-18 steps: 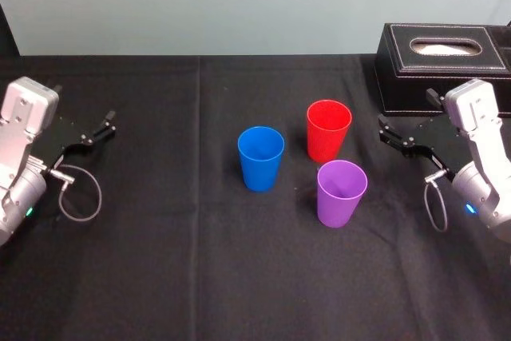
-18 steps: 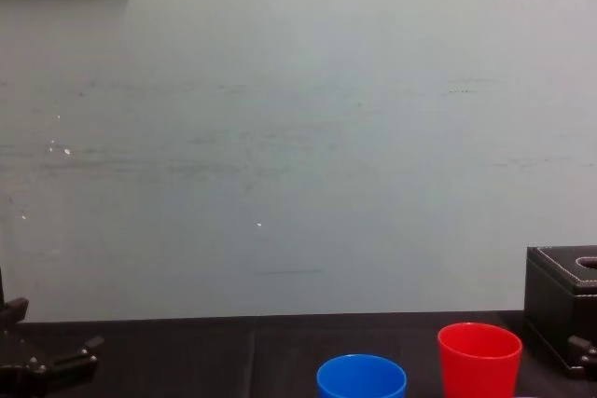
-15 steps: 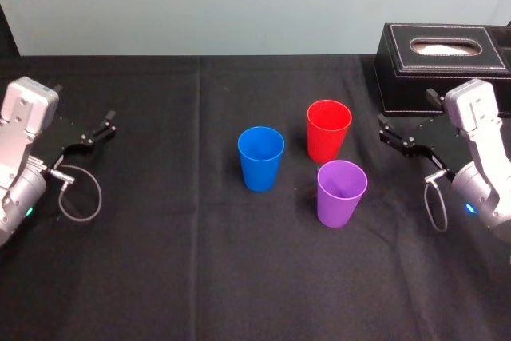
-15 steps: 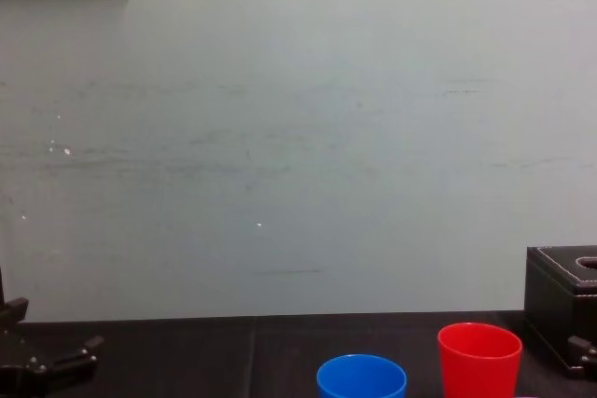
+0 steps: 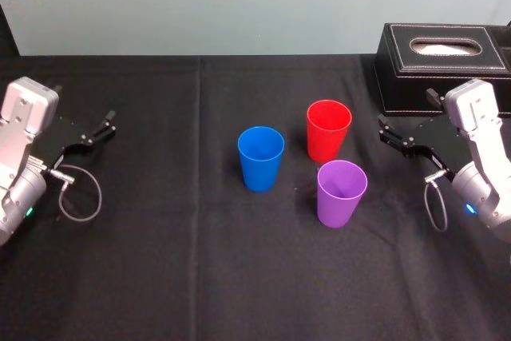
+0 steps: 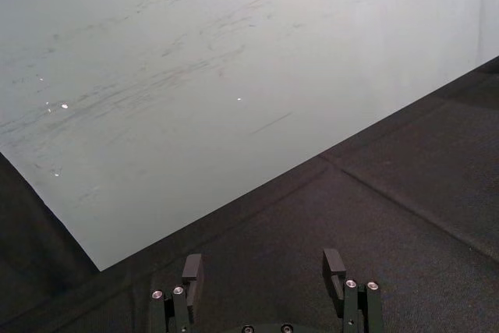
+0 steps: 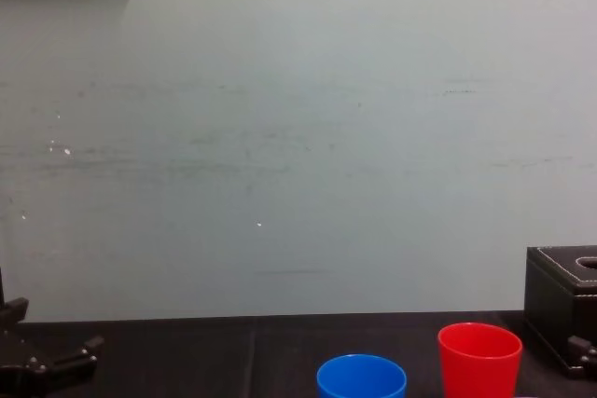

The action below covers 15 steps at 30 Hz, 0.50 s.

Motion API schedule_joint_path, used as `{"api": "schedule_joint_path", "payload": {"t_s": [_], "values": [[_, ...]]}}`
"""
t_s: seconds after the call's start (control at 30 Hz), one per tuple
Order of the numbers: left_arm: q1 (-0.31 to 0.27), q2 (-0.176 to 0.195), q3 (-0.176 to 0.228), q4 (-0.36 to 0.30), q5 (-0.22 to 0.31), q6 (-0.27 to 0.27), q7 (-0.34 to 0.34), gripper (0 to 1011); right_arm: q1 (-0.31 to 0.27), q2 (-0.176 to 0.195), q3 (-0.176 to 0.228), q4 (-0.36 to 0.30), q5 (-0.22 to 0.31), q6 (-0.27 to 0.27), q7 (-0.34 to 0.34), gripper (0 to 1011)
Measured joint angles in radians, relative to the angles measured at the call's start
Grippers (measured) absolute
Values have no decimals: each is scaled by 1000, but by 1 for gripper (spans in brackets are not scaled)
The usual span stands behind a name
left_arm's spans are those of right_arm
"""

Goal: Stack the three plastic cups sequentially using one hand.

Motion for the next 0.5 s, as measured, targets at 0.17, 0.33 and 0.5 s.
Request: {"api": "schedule_joint_path", "payload": {"t_s": [0.17, 0.33, 0.5], "values": [[0, 0, 0, 0, 0, 0, 0, 1005, 0, 0, 0, 0, 0, 0, 0, 1000], [0, 0, 0, 0, 0, 0, 0, 1005, 0, 0, 0, 0, 0, 0, 0, 1002], [0, 0, 0, 0, 0, 0, 0, 1005, 0, 0, 0, 0, 0, 0, 0, 1002]]}}
